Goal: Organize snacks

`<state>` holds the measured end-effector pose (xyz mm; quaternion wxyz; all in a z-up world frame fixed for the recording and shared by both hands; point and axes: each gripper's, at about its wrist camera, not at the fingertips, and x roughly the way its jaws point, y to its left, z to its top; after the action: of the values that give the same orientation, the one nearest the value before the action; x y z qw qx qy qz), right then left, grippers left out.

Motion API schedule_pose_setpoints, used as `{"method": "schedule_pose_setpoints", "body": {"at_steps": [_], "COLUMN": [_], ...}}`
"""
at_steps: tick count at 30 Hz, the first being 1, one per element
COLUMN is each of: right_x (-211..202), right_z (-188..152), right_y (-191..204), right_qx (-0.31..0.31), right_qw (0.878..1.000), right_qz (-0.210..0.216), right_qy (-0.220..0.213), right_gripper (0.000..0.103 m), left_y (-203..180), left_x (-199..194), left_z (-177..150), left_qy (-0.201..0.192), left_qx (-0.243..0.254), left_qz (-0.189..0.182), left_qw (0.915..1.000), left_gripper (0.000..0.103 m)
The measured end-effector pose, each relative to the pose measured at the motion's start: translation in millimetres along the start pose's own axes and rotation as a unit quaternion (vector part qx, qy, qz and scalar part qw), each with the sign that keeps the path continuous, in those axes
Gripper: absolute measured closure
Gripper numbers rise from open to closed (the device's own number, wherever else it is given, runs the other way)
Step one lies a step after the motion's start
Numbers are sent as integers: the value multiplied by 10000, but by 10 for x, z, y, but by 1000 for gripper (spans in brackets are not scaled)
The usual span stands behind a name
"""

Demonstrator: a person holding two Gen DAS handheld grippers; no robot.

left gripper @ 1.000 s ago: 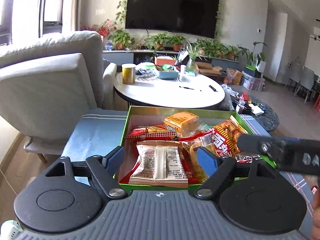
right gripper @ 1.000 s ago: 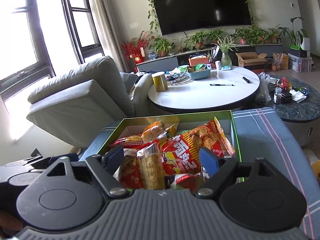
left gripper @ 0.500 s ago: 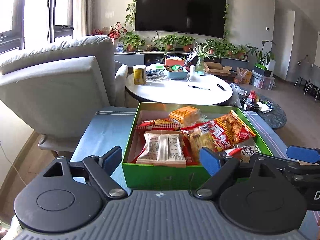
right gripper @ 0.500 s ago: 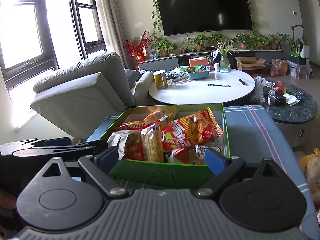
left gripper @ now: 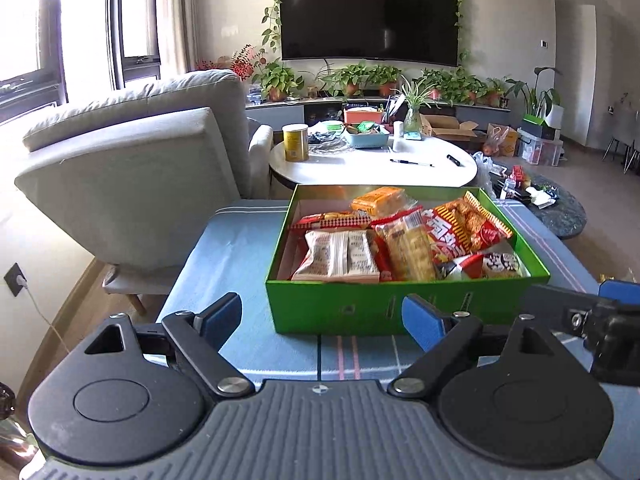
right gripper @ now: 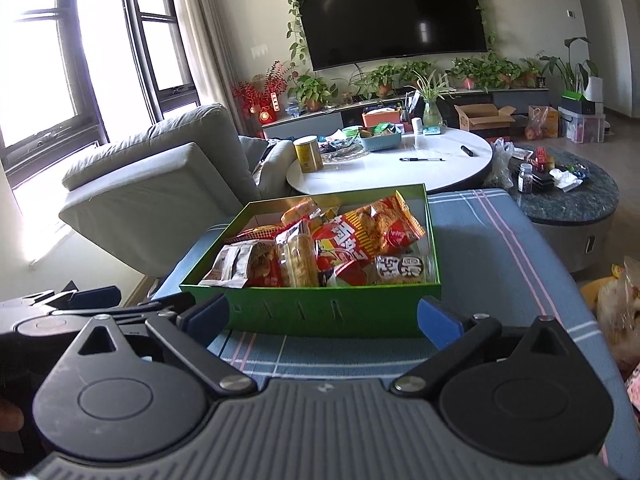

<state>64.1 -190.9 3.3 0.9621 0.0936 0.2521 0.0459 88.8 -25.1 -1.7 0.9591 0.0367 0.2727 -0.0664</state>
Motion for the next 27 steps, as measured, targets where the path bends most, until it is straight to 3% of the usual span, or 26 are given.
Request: {"method": "schedule_pose_setpoints", "body": {"at_steps": [27], "right_x": [-324], "right_z": [-96], "right_y": [44], "right_qx": [-44], "right_qw": [9997], "right_qz": [-49], "right_qy": [-237], "right_gripper": [25], "left_y": [-86], "left_x": [-370], "left_z": [-111], "left_qy": [-190], "left_qx": [46], "left_qz": [-156], "left_qw": [9997], "left_gripper": [16]}}
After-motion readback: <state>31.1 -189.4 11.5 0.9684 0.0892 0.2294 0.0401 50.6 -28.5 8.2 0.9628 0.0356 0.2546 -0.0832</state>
